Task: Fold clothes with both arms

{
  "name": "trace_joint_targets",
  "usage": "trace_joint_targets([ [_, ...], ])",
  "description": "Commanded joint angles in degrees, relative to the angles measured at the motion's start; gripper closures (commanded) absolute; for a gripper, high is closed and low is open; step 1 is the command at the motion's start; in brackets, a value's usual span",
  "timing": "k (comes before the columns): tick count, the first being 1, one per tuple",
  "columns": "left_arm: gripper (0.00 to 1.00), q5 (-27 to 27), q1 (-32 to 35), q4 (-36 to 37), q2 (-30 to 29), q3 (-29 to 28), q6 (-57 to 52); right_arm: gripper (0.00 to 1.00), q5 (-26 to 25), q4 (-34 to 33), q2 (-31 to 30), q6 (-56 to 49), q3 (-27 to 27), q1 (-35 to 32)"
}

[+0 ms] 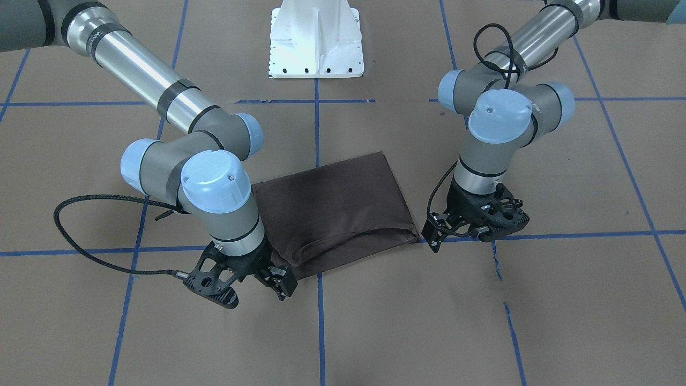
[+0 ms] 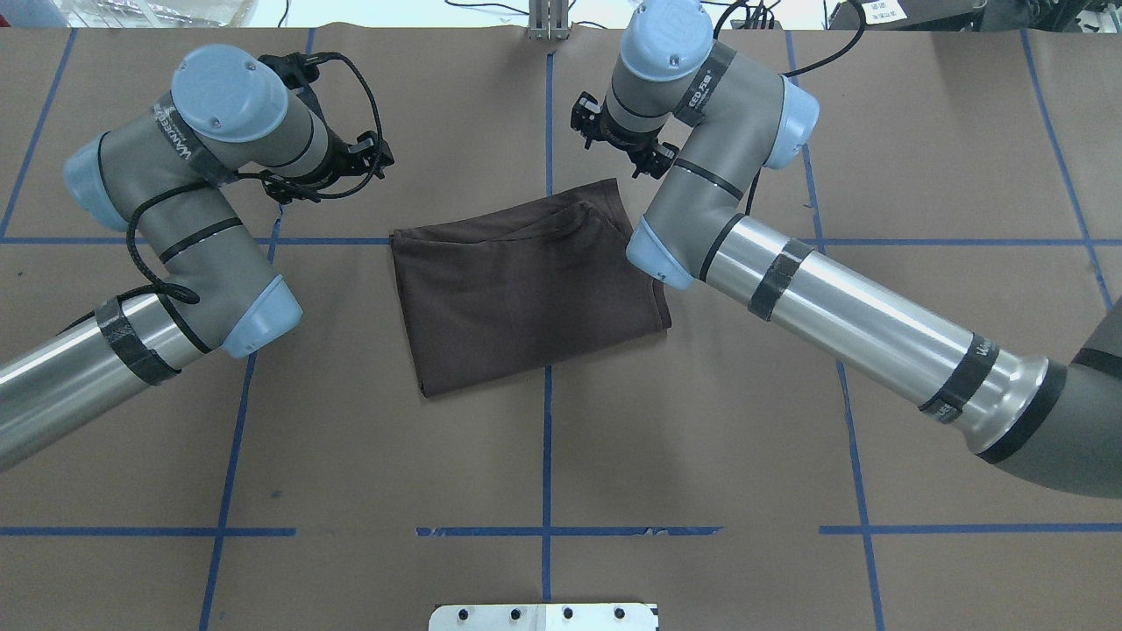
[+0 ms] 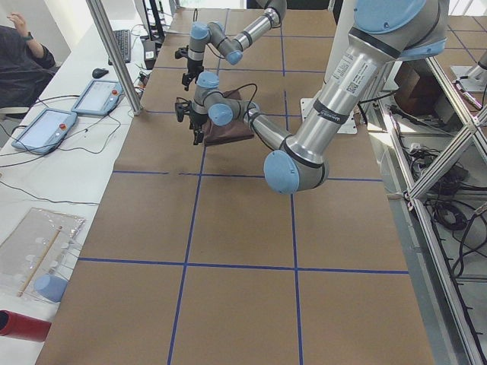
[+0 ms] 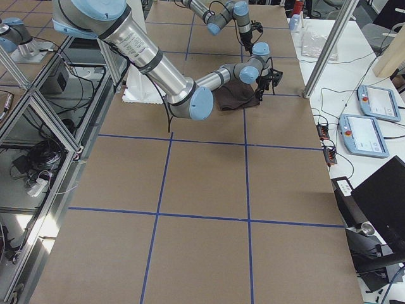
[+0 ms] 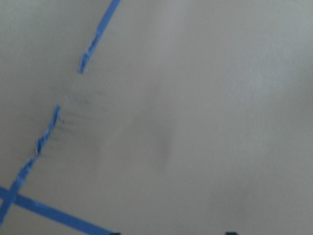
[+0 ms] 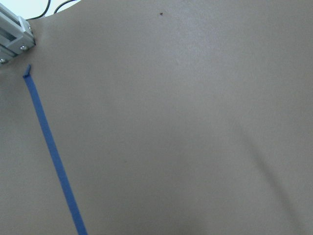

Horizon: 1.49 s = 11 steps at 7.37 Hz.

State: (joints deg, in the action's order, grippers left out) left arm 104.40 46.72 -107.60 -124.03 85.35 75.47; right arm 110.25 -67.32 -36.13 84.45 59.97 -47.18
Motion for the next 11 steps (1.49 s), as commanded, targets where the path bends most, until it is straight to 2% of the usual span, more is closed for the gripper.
trace_joint_targets([
  [1, 0.00, 1.1, 3.7, 0.6, 2.5, 3.7, -10.6, 0.00, 8.0, -3.1, -6.7, -15.3, 5.1, -8.3],
  [2, 0.00, 6.5, 8.0, 0.6, 6.9, 7.3, -19.2, 0.00, 8.2, -6.4, -13.4, -27.6, 11.8, -11.4],
  [3, 0.00, 11.4, 14.4, 0.6, 10.6, 8.9, -32.2, 0.00, 8.8, -13.3, -17.5, -40.4, 17.5, -15.1],
  [4, 0.00, 12.2, 19.9, 0.6, 15.6, 10.2, -44.1, 0.00, 10.2, -19.5, -20.8, -50.3, 21.9, -19.1],
  [5, 0.00, 12.4, 25.9, 0.6, 19.6, 10.7, -54.8, 0.00, 13.5, -22.8, -26.0, -59.0, 25.9, -23.2],
  [7, 0.00, 12.3, 35.2, 0.6, 25.6, 9.9, -75.1, 0.00, 22.2, -23.3, -37.8, -75.0, 30.0, -33.3],
  [8, 0.00, 13.8, 40.8, 0.7, 28.1, 9.8, -82.2, 0.00, 23.9, -23.4, -42.5, -83.7, 31.2, -39.4],
  [9, 0.00, 22.9, 43.5, 0.6, 30.6, 8.9, -85.4, 0.00, 25.0, -22.9, -48.7, -87.6, 34.0, -42.1],
  [10, 0.00, 28.2, 43.4, -0.8, 31.6, 8.1, -85.0, 0.00, 24.8, -19.2, -52.2, -86.9, 36.0, -41.9],
  [11, 0.00, 28.2, 43.6, -3.8, 32.0, 6.4, -85.2, 0.00, 24.2, -16.7, -52.8, -87.6, 34.4, -41.8],
])
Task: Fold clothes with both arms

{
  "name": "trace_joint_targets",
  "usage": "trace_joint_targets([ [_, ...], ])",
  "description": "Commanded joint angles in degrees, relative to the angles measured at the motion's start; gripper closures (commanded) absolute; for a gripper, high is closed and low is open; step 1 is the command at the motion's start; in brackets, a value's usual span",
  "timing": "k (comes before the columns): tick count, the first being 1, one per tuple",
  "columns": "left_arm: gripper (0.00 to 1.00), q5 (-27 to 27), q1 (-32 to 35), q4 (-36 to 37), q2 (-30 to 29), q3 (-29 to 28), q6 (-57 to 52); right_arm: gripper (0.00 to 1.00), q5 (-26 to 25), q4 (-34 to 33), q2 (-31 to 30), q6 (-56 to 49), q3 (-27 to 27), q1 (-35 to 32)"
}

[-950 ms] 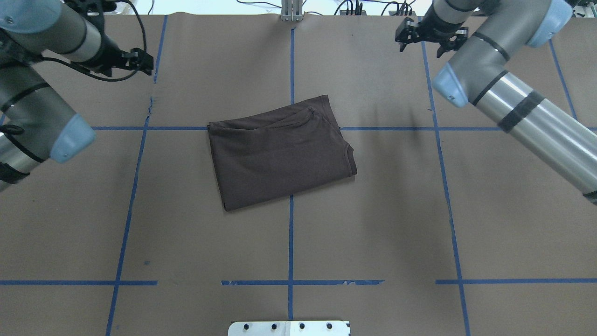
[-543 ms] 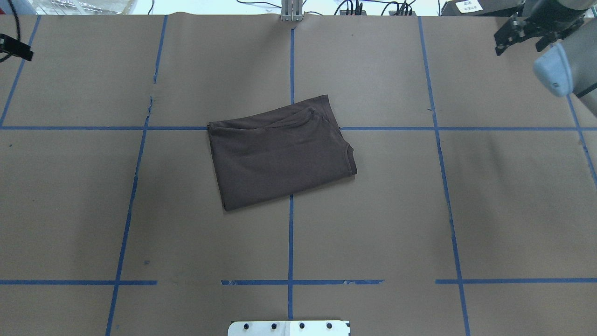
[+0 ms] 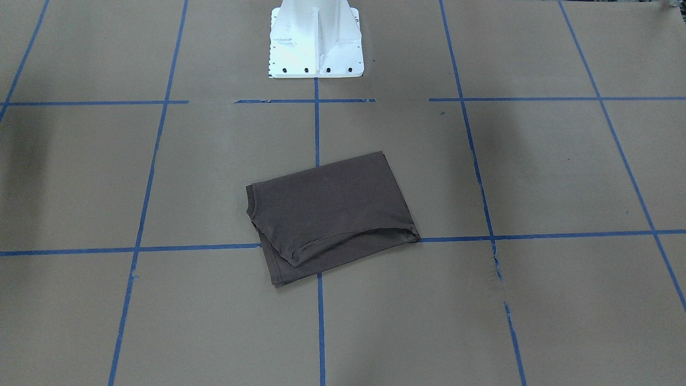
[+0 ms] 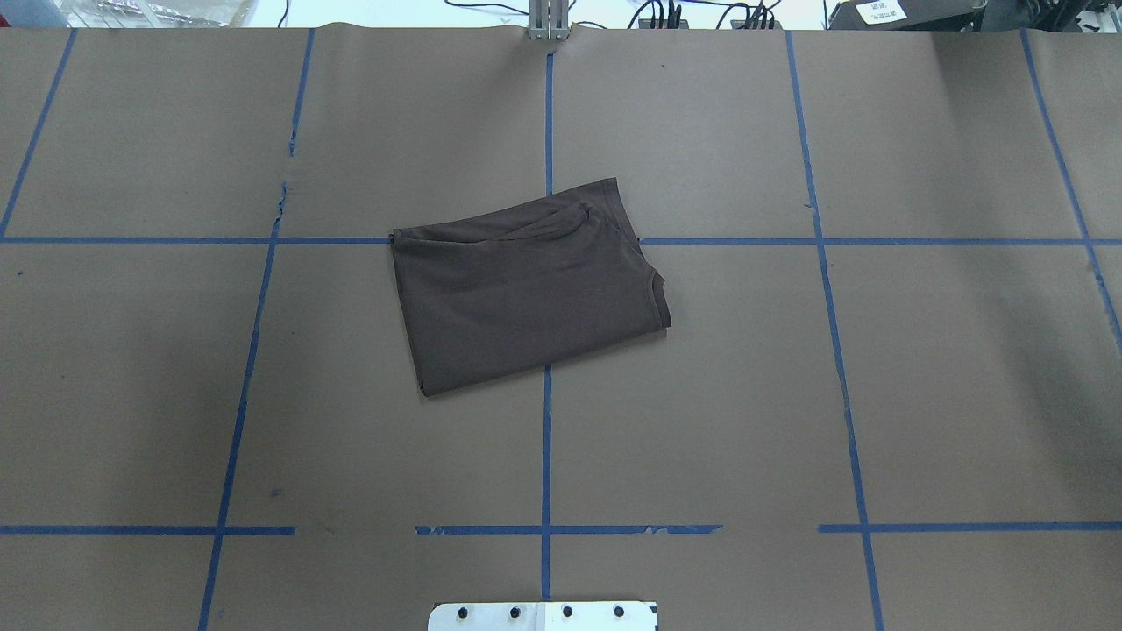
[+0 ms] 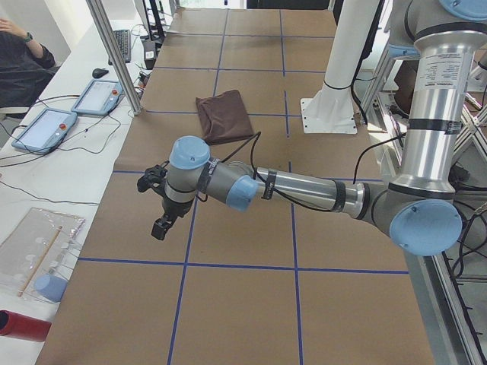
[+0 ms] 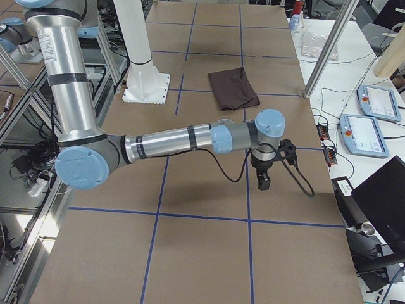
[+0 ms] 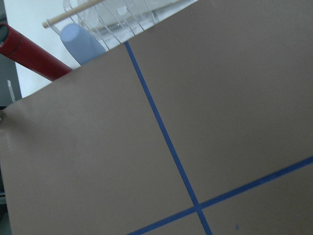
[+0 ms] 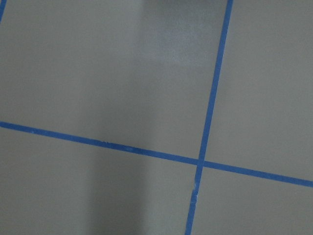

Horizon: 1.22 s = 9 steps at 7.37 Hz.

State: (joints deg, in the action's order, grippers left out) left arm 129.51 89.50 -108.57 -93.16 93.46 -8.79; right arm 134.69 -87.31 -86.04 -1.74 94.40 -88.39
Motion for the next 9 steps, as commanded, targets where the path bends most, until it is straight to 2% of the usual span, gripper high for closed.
trace_joint_targets([
  [1, 0.00, 2.6, 0.8, -3.2, 5.1, -2.7, -1.2, 0.00, 0.0, 3.5, -3.3, -1.1, -0.2, -0.6],
  [2, 0.00, -0.4, 0.8, -2.4, 5.7, -2.2, -0.8, 0.00, 0.0, 2.9, -3.9, -0.5, -1.1, -0.5],
  [3, 0.00, -0.9, 0.9, 0.3, 7.5, -1.7, -0.7, 0.00, 0.1, 2.8, -4.2, -0.5, -2.3, -0.6],
  [6, 0.00, -0.2, 0.7, 19.5, 6.0, 5.4, -0.7, 0.00, 0.0, 2.8, -5.0, -0.5, -2.6, -0.6],
  [8, 0.00, 3.4, 0.6, 20.2, 6.0, 5.7, -0.6, 0.00, 0.0, 2.6, -5.4, -0.4, -2.8, -0.6],
  [9, 0.00, 3.6, 0.6, 20.0, 6.0, 5.5, -0.6, 0.00, 0.0, 2.6, -6.6, -0.4, -2.9, -0.6],
])
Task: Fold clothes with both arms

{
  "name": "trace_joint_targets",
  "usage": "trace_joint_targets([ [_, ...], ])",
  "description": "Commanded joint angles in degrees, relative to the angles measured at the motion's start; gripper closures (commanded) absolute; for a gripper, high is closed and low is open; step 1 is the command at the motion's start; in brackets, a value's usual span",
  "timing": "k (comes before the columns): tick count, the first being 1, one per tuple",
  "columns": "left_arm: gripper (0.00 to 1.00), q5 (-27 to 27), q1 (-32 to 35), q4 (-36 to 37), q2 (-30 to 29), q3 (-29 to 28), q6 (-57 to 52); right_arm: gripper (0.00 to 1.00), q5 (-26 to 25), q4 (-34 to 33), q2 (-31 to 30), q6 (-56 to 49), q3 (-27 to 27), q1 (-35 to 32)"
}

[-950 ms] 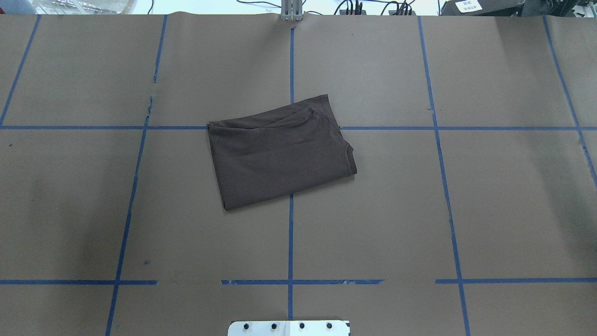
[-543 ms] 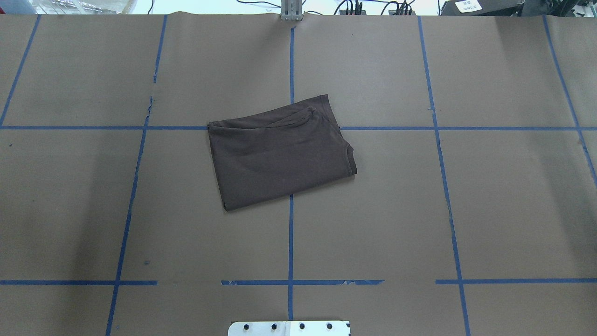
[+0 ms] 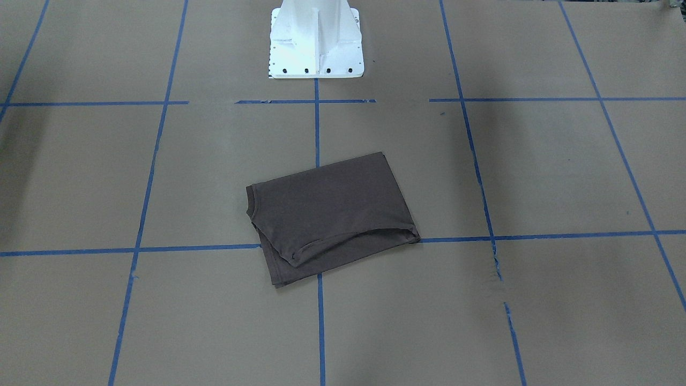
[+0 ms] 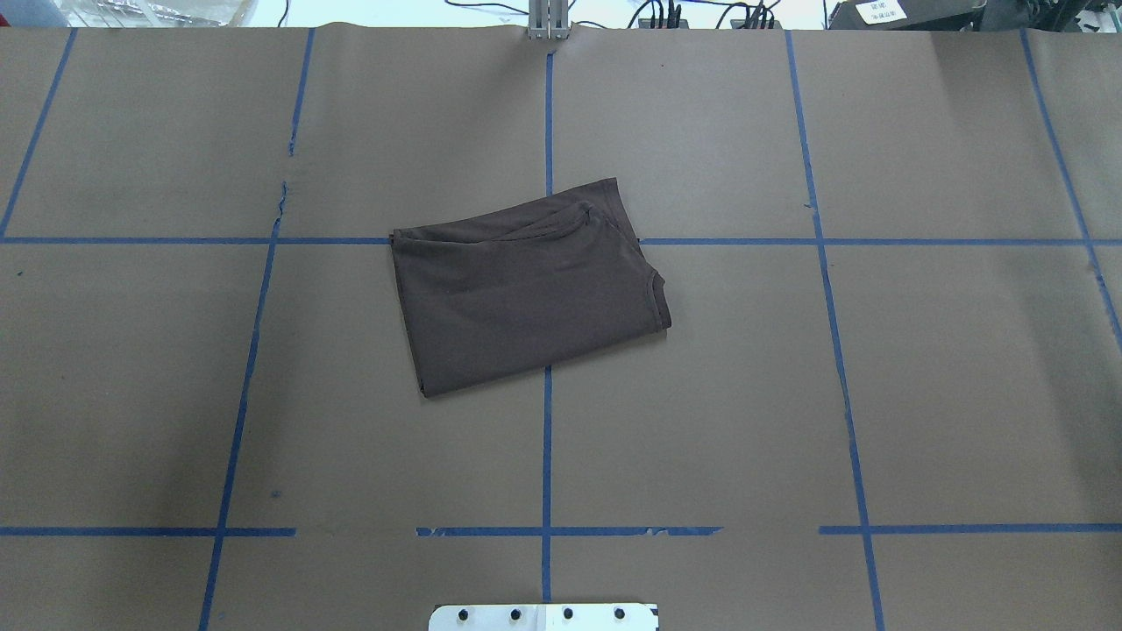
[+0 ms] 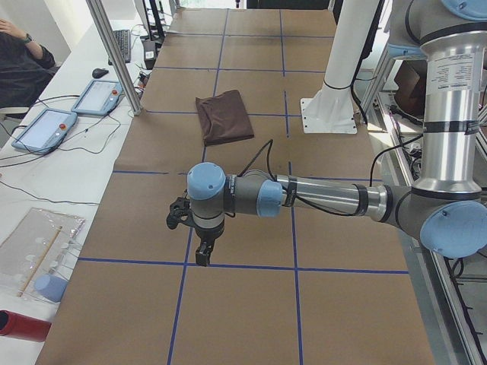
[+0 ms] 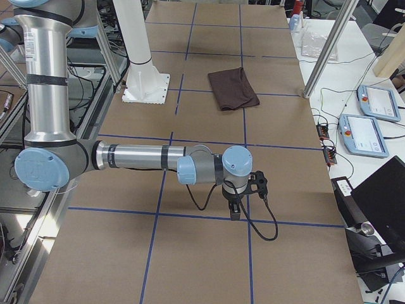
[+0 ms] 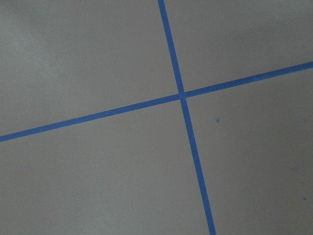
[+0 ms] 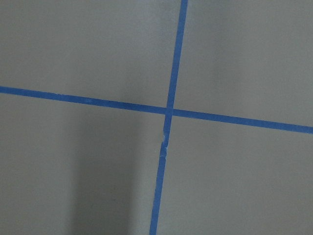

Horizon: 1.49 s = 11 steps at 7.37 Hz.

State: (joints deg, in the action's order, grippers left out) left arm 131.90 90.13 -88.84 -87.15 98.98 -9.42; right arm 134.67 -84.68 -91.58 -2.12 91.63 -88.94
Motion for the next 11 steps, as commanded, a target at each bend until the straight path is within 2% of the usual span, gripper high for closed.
trace_joint_targets([
  [1, 0.00, 1.2, 0.0, 0.2, 0.0, -0.1, 0.0, 0.00, 0.1, 0.0, -3.1, 0.3, -0.1, -0.1],
  [2, 0.00, 1.1, 0.0, 0.2, 0.0, 0.4, 0.0, 0.00, 1.4, -0.3, -4.0, 1.7, 0.4, -1.7],
  [3, 0.00, 1.2, 0.0, 0.2, 0.0, 0.4, 0.0, 0.00, 3.5, -4.4, -3.6, 2.6, 2.3, -4.1],
  [4, 0.00, 0.9, 0.0, 0.2, 0.0, 0.8, 0.0, 0.00, 3.2, -11.2, -3.7, 2.6, 7.6, -4.5],
  [5, 0.00, 0.8, 0.0, 0.2, 0.0, 1.2, 0.0, 0.00, 3.3, -15.0, -4.1, 2.6, 10.5, -4.6],
  [11, 0.00, 0.6, 0.0, 0.2, 0.0, 1.6, -0.1, 0.00, 3.1, -14.8, -4.1, 2.1, 10.2, -4.7],
])
